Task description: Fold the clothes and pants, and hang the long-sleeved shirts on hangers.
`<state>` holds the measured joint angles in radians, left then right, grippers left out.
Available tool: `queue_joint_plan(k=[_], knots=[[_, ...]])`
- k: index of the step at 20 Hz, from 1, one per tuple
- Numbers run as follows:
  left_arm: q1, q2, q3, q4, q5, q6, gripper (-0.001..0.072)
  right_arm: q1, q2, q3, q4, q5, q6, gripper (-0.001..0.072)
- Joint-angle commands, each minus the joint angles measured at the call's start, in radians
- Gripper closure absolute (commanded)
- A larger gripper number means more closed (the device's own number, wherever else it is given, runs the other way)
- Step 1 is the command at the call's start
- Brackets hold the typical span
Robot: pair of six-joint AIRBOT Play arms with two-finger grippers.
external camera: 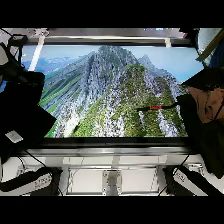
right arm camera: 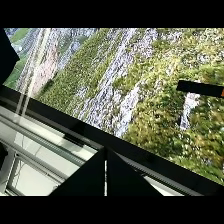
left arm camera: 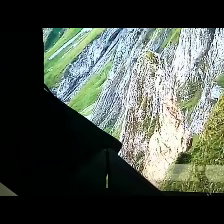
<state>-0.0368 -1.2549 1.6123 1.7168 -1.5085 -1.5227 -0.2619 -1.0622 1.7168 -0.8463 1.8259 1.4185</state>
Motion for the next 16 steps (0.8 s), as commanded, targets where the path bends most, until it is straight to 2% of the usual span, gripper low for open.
queue_joint_plan(k=[1,10,12,16], knots=[[-0.001,0.000,0.000,0.000,0.000,0.000,0.0698,0.001,0.001,0.001,0.001,0.010,0.001,0.0694],[-0.001,0.000,0.000,0.000,0.000,0.000,0.0698,0.001,0.001,0.001,0.001,0.010,0.004,0.0693],[0.000,0.000,0.000,0.004,0.022,0.041,0.0699,0.001,0.000,0.001,0.001,0.010,0.003,0.0693],[0.000,-0.003,0.000,0.004,0.045,0.045,0.0698,0.001,0.000,0.001,0.001,0.000,0.001,0.0693]])
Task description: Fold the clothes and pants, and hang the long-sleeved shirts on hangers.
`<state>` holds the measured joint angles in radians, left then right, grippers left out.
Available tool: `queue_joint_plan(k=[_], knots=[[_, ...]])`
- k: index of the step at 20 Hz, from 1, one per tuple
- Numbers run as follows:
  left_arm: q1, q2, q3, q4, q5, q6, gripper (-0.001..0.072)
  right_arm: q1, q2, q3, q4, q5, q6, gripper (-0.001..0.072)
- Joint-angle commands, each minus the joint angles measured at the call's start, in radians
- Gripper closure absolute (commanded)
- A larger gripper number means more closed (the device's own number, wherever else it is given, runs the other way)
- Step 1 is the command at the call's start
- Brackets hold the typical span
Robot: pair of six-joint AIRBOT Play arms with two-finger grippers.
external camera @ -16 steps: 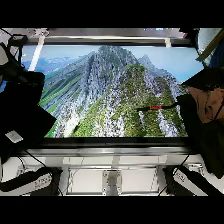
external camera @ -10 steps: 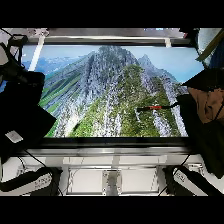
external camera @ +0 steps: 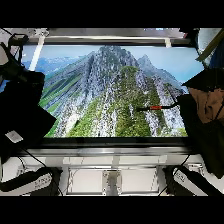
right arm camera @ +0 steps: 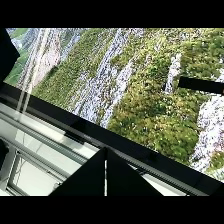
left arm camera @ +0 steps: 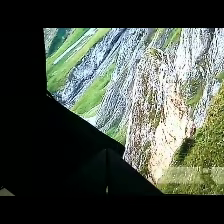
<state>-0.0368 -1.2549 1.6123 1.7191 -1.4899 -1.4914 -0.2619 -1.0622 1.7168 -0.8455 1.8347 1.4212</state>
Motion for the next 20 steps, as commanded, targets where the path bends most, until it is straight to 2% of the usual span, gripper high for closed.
queue_joint_plan(k=[1,4,8,13,15,20], knots=[[0.000,-0.009,0.000,0.002,0.071,0.014,0.0695,0.001,0.000,0.001,0.000,-0.022,-0.002,0.0693],[0.013,-0.054,0.000,0.094,0.148,0.014,0.0688,0.001,-0.002,0.001,0.000,-0.045,-0.002,0.0693],[0.061,-0.145,0.000,0.254,0.170,0.015,0.0690,0.001,-0.002,0.001,-0.001,-0.045,-0.002,0.0693],[0.168,-0.290,0.000,0.259,0.149,0.018,0.0691,0.001,-0.002,0.001,-0.001,-0.052,-0.002,0.0693],[0.194,-0.332,0.000,0.260,0.116,0.018,0.0690,0.001,-0.002,0.001,-0.004,-0.055,-0.002,0.0693],[0.238,-0.412,0.000,0.263,0.129,0.018,0.0689,0.001,-0.002,0.001,-0.031,-0.075,-0.002,0.0693]])
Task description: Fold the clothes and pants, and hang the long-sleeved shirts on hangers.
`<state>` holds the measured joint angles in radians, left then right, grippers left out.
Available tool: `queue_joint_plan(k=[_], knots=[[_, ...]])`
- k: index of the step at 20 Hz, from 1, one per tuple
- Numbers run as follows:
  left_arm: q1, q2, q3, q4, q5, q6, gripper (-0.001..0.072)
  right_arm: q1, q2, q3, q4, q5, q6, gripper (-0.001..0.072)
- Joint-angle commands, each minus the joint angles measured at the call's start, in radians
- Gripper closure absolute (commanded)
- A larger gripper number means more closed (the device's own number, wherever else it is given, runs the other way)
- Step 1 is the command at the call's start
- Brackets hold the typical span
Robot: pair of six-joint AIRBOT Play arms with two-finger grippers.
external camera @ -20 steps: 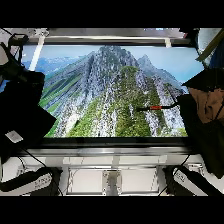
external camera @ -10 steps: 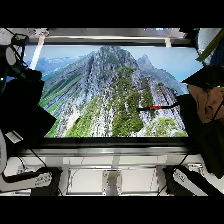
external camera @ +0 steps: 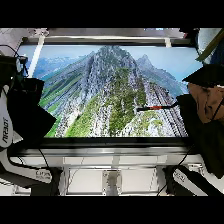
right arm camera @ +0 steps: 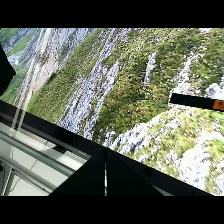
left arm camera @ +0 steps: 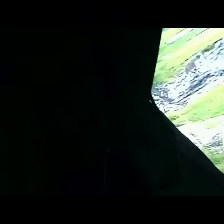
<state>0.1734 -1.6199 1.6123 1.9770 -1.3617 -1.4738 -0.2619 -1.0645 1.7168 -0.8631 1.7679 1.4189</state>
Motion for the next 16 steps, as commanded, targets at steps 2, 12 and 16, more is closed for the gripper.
queue_joint_plan(k=[2,12,16], knots=[[0.035,-0.068,0.000,0.011,0.002,0.000,0.0690,0.001,0.000,0.001,-0.014,-0.008,0.001,0.0694],[0.117,-0.118,0.001,0.069,0.082,0.019,0.0008,0.001,0.000,0.001,-0.036,-0.042,0.001,0.0693],[0.146,-0.176,0.001,0.060,0.100,0.015,0.0008,0.001,0.000,0.001,-0.039,-0.046,0.001,0.0693]])
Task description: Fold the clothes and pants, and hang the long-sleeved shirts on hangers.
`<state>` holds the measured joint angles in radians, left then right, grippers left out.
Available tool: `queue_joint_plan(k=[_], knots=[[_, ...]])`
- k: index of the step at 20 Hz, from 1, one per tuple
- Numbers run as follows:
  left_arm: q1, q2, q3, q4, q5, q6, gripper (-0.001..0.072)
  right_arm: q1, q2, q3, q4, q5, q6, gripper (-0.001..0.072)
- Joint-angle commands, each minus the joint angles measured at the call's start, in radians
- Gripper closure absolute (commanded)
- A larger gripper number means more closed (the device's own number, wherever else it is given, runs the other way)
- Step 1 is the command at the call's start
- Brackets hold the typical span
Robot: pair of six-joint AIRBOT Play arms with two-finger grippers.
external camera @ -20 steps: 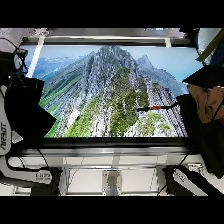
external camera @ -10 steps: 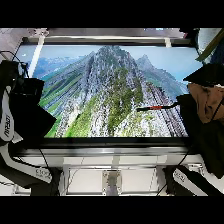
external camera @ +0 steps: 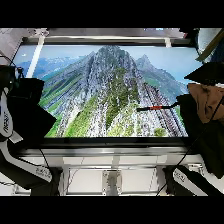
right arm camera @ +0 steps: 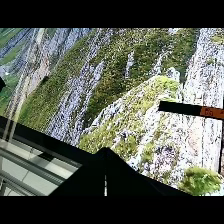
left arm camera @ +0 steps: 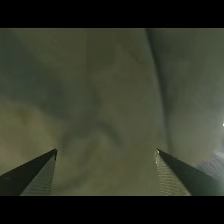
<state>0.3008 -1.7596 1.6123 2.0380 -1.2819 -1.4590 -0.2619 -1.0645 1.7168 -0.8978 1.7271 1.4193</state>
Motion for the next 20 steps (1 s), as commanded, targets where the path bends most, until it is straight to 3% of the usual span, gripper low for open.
queue_joint_plan(k=[1,4,5,7,11,15,17,20], knots=[[0.019,-0.059,0.001,-0.016,0.017,0.000,0.0007,0.001,0.000,0.001,-0.006,-0.016,0.000,0.0693],[0.006,-0.115,0.002,-0.005,0.024,0.002,0.0008,0.001,0.000,0.001,-0.006,-0.051,0.003,0.0693],[0.005,-0.125,0.003,0.004,0.024,0.005,0.0079,0.001,0.000,0.001,-0.006,-0.051,0.003,0.0693],[0.002,-0.123,0.009,0.012,0.003,0.046,0.0681,0.001,0.000,0.001,-0.008,-0.051,0.003,0.0694],[-0.038,-0.061,0.116,0.025,-0.101,0.083,0.0699,0.000,0.000,0.001,-0.041,-0.052,0.003,0.0694],[-0.180,0.143,0.203,0.004,-0.117,0.016,0.0700,0.000,-0.002,0.001,-0.104,-0.051,-0.002,0.0693],[-0.288,0.265,0.203,-0.100,-0.108,-0.022,0.0700,0.000,-0.002,0.001,-0.151,-0.051,-0.049,0.0694],[-0.473,0.381,0.203,-0.418,-0.098,-0.049,0.0700,0.000,-0.004,0.001,-0.197,-0.066,-0.103,0.0693]])
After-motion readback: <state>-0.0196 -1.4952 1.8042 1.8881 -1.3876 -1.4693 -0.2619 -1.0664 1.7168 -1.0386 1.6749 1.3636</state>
